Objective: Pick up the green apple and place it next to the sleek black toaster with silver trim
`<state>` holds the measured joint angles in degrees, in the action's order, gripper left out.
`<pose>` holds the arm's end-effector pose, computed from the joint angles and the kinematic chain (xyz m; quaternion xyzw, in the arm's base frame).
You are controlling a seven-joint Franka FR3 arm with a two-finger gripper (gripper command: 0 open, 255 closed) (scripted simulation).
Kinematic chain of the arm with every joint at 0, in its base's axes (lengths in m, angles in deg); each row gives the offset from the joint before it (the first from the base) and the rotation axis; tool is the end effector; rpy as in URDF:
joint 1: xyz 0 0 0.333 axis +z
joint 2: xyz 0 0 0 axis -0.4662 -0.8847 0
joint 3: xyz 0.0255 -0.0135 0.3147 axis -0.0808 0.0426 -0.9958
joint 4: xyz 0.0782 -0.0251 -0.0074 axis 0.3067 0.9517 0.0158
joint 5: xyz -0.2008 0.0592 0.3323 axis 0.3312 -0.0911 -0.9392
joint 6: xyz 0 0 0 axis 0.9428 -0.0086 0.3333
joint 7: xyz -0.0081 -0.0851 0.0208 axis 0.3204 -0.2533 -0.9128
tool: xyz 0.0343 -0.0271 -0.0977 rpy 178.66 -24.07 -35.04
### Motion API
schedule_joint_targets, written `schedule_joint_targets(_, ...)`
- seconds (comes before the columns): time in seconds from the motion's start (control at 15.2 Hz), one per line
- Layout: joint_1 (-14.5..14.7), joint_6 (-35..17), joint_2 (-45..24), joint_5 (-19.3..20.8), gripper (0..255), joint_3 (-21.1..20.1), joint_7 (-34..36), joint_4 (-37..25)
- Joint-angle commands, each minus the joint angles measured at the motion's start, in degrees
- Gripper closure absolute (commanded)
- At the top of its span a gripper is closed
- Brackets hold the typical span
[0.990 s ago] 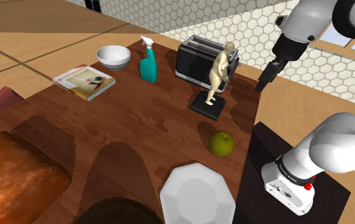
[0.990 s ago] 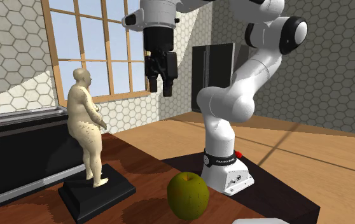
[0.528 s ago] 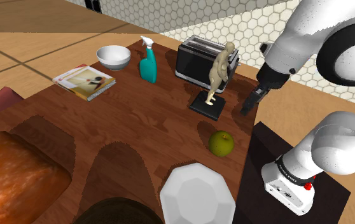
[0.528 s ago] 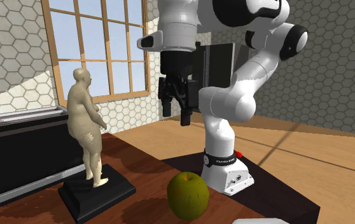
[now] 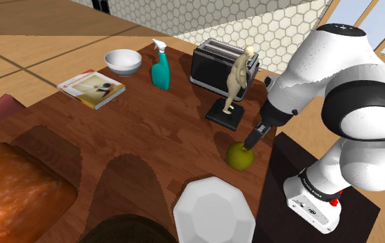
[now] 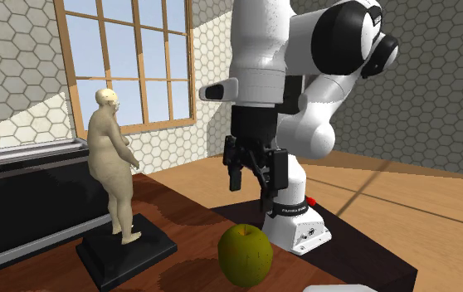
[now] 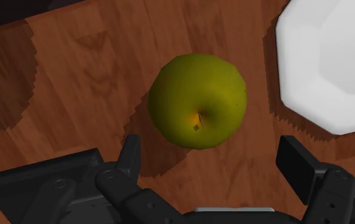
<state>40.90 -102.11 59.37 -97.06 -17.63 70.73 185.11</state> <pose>0.2172 0.2064 0.4325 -0.9959 -0.0831 -0.0312 0.0144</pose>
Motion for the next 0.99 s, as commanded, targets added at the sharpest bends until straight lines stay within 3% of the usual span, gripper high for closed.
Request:
schedule_joint_targets(0.0,0.33,-2.08,-0.69,-0.88,0,-0.98,0.14,1.28)
schedule_joint_targets(0.33,0.66,-6.45,-2.62,-2.41,0,-2.66,-0.08,3.76)
schedule_joint_targets(0.79,0.66,-6.44,-2.61,-2.4,0,-2.65,-0.08,3.76)
schedule_joint_targets(0.86,0.66,-6.44,-2.61,-2.4,255,-2.65,-0.08,3.76)
schedule_joint_targets(0.92,0.66,-6.44,-2.61,-2.4,255,-2.65,-0.08,3.76)
